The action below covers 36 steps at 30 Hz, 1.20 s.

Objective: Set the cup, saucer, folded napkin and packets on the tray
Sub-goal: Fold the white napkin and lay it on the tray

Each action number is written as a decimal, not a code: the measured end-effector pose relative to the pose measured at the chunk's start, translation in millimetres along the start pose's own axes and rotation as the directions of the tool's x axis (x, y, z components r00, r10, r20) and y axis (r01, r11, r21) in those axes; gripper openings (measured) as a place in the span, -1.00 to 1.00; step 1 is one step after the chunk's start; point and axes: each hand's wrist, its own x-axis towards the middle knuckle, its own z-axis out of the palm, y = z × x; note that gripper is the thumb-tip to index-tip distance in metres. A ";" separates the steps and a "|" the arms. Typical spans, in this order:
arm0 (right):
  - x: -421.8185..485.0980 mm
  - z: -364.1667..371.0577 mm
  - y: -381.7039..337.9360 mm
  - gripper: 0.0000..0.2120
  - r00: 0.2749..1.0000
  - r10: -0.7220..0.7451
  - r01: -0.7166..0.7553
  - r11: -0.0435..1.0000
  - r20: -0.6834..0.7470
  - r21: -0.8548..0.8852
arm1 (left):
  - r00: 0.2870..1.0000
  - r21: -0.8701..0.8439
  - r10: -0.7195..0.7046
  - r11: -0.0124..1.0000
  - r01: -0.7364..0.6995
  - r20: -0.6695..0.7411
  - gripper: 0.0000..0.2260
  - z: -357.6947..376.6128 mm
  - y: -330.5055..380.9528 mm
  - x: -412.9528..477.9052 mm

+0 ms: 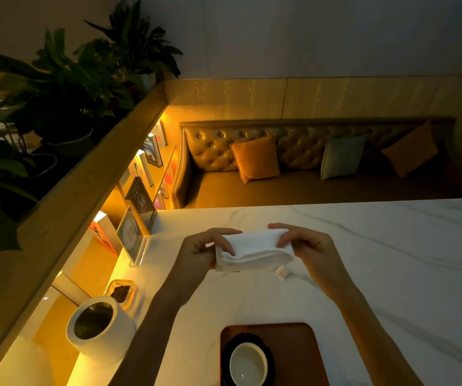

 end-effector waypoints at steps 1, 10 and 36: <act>-3.7 -1.0 1.7 -0.65 0.999 0.043 -0.043 0.999 0.000 0.017 | 0.998 -0.112 -0.065 0.992 0.065 0.007 -0.58 1.6 -2.2 -1.2; -53.9 -17.3 3.2 -0.56 0.910 0.412 -0.415 0.907 0.044 0.079 | 0.937 -0.718 -0.179 0.605 0.345 0.300 -0.45 18.7 -38.7 -22.6; -155.5 -105.6 105.1 -0.77 0.610 0.790 -0.787 0.613 -0.060 0.071 | 0.862 0.128 -0.498 0.853 0.506 -0.092 -0.79 172.9 -153.0 -65.6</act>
